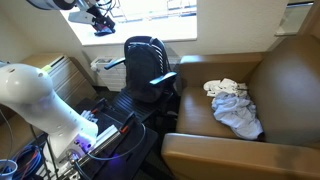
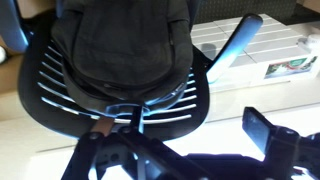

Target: Take the bag on the chair and put it on the couch

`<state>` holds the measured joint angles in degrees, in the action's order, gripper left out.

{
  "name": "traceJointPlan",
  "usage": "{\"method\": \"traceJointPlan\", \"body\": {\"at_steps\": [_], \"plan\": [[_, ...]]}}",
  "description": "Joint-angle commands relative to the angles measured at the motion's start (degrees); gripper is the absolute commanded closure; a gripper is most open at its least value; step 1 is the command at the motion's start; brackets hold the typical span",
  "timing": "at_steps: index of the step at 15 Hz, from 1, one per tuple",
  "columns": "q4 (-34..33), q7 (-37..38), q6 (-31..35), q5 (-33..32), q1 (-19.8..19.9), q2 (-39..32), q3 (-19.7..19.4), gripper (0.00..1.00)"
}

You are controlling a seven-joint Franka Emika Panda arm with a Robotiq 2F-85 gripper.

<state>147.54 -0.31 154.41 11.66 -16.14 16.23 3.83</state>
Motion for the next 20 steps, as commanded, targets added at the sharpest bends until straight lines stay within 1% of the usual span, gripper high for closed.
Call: {"method": "traceJointPlan", "body": {"at_steps": [1,2,3,5,6,7,8,9,10,12,14,15,17,18,19,20], "plan": [[-11.10,3.67,3.08,-0.18,-0.53,-13.30,5.32,0.00],[-14.66,2.67,2.11,0.42,-1.22,-16.30,6.30,0.00],[-7.67,3.12,2.15,0.11,0.13,-8.91,6.25,0.00],[-12.54,3.44,2.16,-0.10,-0.19,-14.19,7.66,0.00],[-13.83,3.58,2.10,-0.24,-0.19,-15.68,7.78,0.00],[-15.74,5.19,0.00,2.49,0.53,-17.13,7.23,0.00],[-17.70,4.68,-1.76,5.69,1.45,-19.59,6.55,0.00],[-18.55,-0.78,-2.57,12.67,2.00,-21.02,6.52,0.00],[-18.49,-0.91,-2.99,14.95,3.24,-22.34,5.97,0.00],[-17.56,-4.08,-4.62,21.00,6.59,-23.88,4.82,0.00],[-15.94,-1.89,-4.68,22.17,9.31,-25.21,3.70,0.00],[-16.06,-1.59,-3.05,19.64,8.08,-23.91,4.97,0.00],[-16.03,-1.62,-3.57,20.11,10.17,-25.68,4.13,0.00],[-16.04,-1.60,-3.67,20.17,10.39,-25.90,4.08,0.00],[-16.24,-0.37,-2.98,15.77,9.31,-26.06,3.71,0.00],[-19.65,5.41,-7.11,17.11,9.56,-28.26,3.65,0.00]]}}
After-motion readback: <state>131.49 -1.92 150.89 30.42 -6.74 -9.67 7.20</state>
